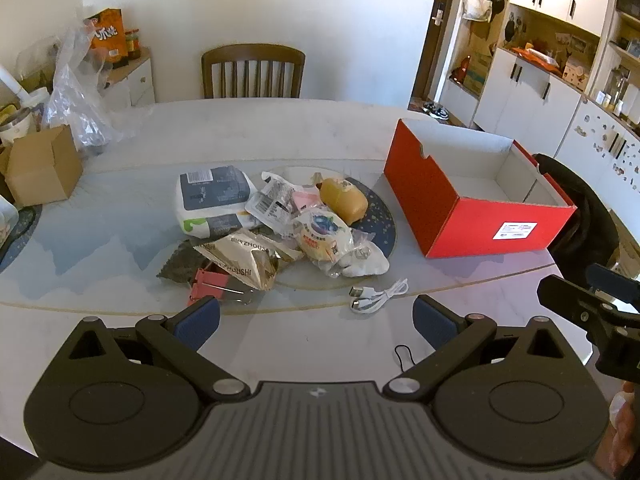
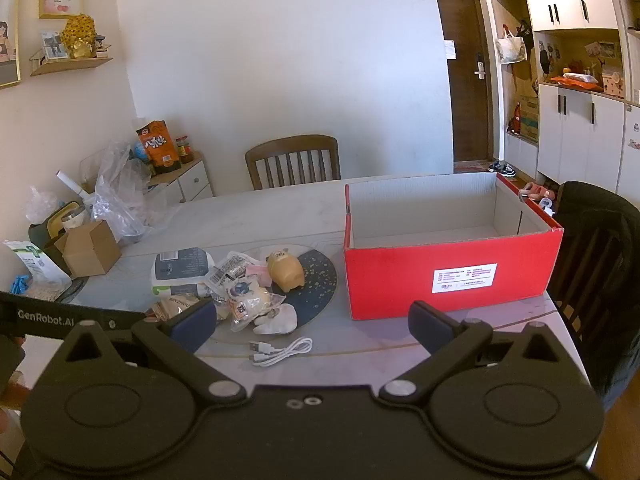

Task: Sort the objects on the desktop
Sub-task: 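Move both tools toward the pile of items on the table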

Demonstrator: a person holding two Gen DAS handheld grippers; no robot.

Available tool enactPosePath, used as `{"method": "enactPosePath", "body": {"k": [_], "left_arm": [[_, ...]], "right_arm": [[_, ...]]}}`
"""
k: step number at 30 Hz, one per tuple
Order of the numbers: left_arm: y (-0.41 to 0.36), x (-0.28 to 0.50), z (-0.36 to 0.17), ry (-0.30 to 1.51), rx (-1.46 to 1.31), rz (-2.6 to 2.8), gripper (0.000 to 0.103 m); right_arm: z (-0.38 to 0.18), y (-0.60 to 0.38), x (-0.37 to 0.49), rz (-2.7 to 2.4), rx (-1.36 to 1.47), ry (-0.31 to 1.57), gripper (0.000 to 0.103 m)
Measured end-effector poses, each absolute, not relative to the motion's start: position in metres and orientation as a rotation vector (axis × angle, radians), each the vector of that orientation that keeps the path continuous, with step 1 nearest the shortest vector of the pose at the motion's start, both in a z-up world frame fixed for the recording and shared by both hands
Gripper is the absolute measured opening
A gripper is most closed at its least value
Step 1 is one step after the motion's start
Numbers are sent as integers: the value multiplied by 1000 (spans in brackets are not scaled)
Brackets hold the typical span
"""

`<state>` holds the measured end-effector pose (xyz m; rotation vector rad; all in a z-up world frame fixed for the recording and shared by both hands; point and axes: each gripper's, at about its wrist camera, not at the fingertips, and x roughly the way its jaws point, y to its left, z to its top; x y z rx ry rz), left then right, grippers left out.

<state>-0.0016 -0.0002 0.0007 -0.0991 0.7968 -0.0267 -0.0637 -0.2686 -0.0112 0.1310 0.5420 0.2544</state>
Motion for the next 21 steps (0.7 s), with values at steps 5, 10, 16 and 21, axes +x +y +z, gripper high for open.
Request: {"method": "enactPosePath", "body": {"k": [5, 10, 16, 21], "left_arm": [[-1, -2, 3, 785, -99, -26, 103], [-1, -3, 2, 788, -102, -24, 103], [-1, -6, 6, 760, -91, -7, 103], [2, -7, 7, 726, -97, -2, 103]], "right_arm": [[-11, -270, -64, 258, 132, 540, 102], [-11, -271, -64, 266, 133, 536, 102], [-9, -272, -67, 289, 123, 519, 102], [-8, -267, -67, 322, 98, 517, 102]]}}
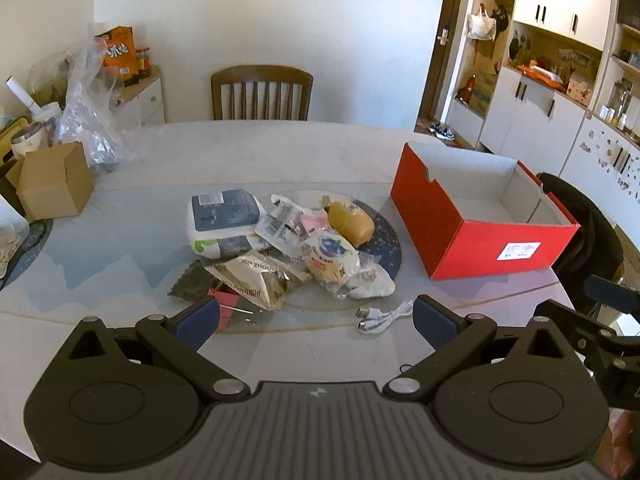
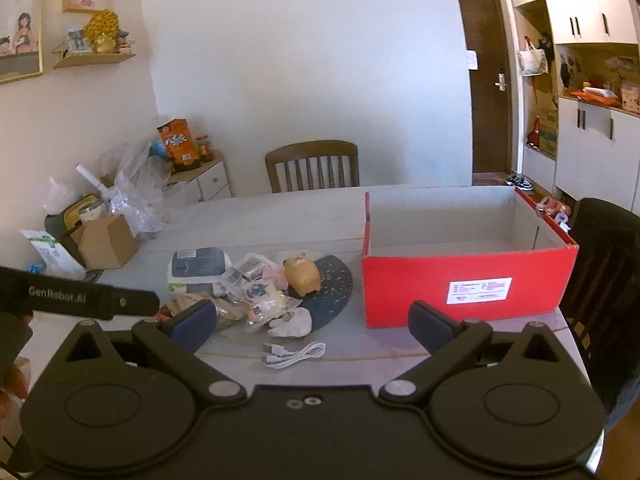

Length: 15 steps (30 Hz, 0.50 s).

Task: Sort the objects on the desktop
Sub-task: 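Move both tools toward the pile of items on the table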

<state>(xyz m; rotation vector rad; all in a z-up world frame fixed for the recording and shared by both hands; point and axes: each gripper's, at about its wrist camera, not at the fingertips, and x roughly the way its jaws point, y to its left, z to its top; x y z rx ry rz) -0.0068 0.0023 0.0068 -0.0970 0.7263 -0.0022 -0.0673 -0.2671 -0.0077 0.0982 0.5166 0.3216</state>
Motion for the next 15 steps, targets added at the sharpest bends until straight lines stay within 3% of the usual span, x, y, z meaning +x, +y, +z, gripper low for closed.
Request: {"method": "enactPosePath", "body": {"k": [15], "left_arm": [[20, 8, -16, 662, -34, -51, 103]], "right_arm": [[-23, -248, -49, 252, 94, 510, 102]]}}
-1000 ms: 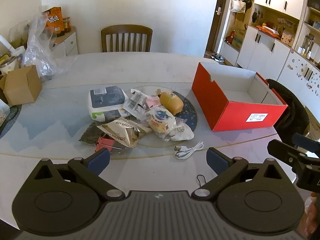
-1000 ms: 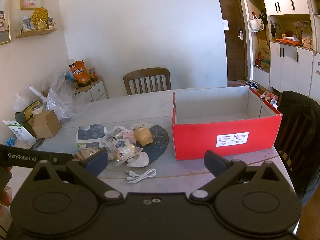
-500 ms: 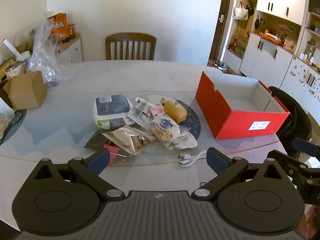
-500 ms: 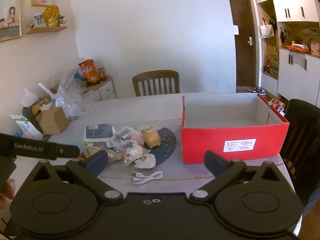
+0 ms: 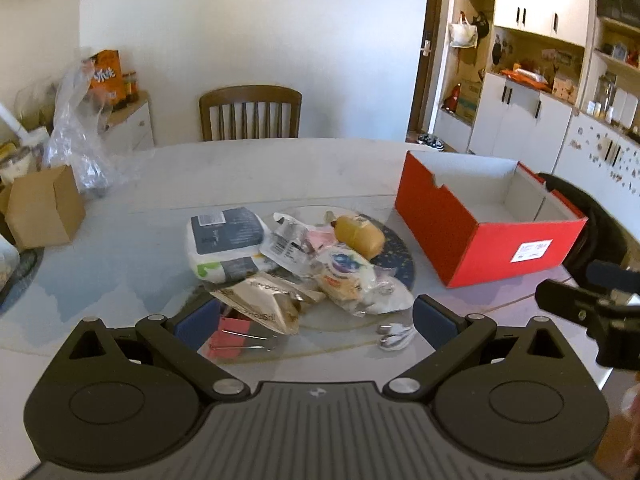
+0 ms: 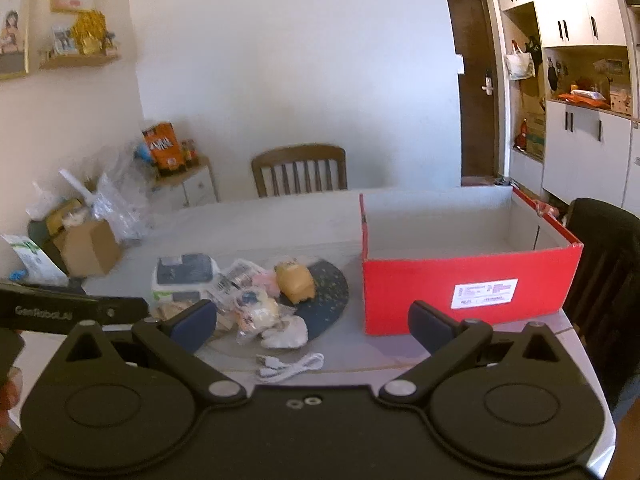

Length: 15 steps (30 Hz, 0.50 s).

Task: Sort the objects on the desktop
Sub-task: 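Move both tools toward the pile of items on the table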

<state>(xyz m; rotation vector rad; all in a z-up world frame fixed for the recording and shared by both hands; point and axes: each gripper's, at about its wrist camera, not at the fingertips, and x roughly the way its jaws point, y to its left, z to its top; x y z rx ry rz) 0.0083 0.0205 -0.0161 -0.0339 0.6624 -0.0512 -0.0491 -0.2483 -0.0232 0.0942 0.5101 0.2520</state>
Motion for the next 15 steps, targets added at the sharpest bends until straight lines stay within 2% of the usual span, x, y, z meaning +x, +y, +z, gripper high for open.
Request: {"method": "enactPosePath", "body": {"k": [7, 15], "left_arm": [[27, 19, -31, 637, 6, -84, 103], [52, 46, -53, 711, -26, -67, 103]], "right_arm": [[-37, -240, -31, 256, 79, 570, 102], [-50, -218, -8, 298, 43, 625, 102]]}}
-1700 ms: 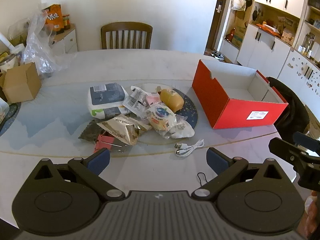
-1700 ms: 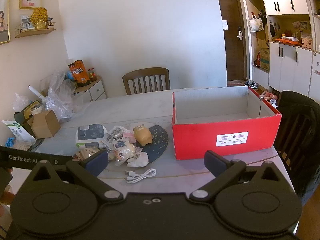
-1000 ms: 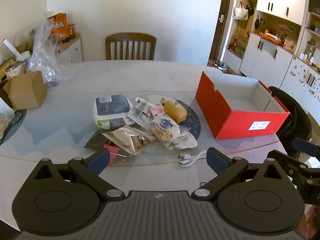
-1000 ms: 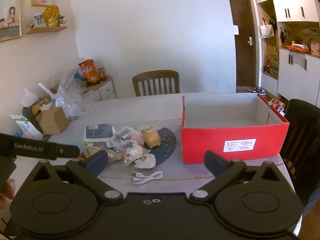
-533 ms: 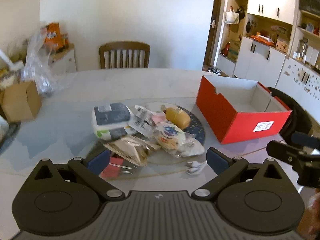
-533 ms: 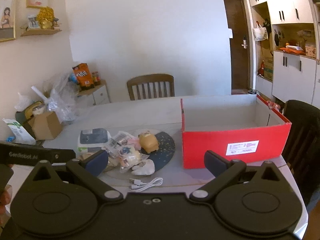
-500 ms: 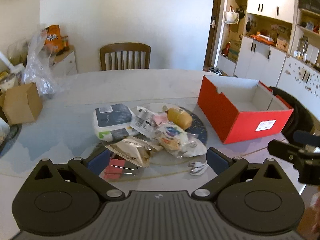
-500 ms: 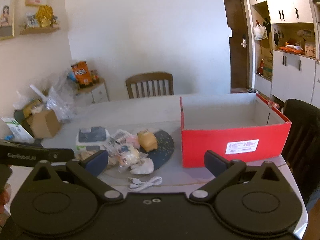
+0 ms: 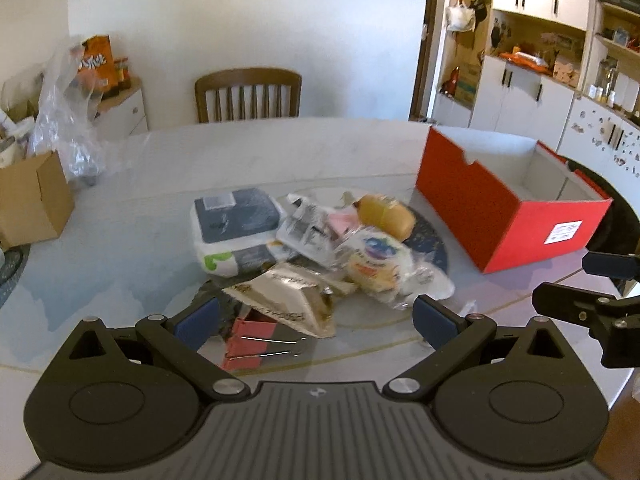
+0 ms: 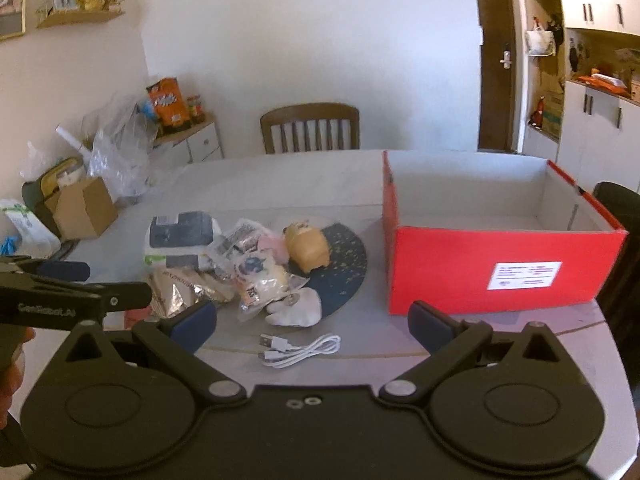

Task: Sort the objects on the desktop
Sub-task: 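Move both tools toward the pile of items on the table, then grasp the pink binder clip with the left tool while the right tool grasps the white USB cable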

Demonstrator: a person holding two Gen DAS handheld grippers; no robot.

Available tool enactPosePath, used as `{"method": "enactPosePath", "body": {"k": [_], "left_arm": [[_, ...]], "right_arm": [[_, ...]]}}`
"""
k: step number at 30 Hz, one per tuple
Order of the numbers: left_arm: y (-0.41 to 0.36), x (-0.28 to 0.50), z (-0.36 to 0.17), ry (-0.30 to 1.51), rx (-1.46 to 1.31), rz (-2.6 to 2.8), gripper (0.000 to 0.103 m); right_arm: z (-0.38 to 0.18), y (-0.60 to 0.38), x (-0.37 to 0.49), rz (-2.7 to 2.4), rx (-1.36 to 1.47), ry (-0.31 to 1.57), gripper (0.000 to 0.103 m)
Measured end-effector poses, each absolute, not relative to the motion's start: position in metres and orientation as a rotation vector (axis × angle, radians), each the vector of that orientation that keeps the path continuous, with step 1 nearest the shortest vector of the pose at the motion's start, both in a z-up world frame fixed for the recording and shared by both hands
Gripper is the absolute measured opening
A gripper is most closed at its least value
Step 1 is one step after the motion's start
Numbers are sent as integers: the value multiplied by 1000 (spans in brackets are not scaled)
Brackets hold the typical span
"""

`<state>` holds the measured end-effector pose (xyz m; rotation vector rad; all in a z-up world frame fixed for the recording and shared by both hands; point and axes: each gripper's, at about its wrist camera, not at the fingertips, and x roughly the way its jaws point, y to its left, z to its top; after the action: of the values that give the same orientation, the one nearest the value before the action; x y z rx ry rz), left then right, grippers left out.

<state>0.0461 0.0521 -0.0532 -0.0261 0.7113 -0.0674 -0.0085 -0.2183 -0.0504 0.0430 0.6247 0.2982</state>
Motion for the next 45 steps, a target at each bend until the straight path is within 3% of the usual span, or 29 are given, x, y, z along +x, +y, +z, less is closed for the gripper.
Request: {"method": "enactPosePath", "body": {"k": [10, 18, 23, 25, 38, 45], "left_arm": [[67, 71, -90, 779, 60, -125, 103], [89, 81, -111, 822, 75, -188, 100], [93, 83, -113, 806, 120, -234, 92], [96, 83, -114, 807, 124, -252, 81], [99, 81, -116, 774, 165, -326, 47], [102, 84, -120, 783, 143, -347, 42]], "right_arm": [[-86, -186, 25, 303, -45, 763, 95], [-105, -176, 38, 277, -52, 815, 95], [-118, -170, 47, 251, -70, 836, 90], [-122, -168, 50, 247, -73, 849, 87], [-134, -165, 61, 236, -98, 884, 85], [-136, -166, 63, 244, -92, 877, 85]]}}
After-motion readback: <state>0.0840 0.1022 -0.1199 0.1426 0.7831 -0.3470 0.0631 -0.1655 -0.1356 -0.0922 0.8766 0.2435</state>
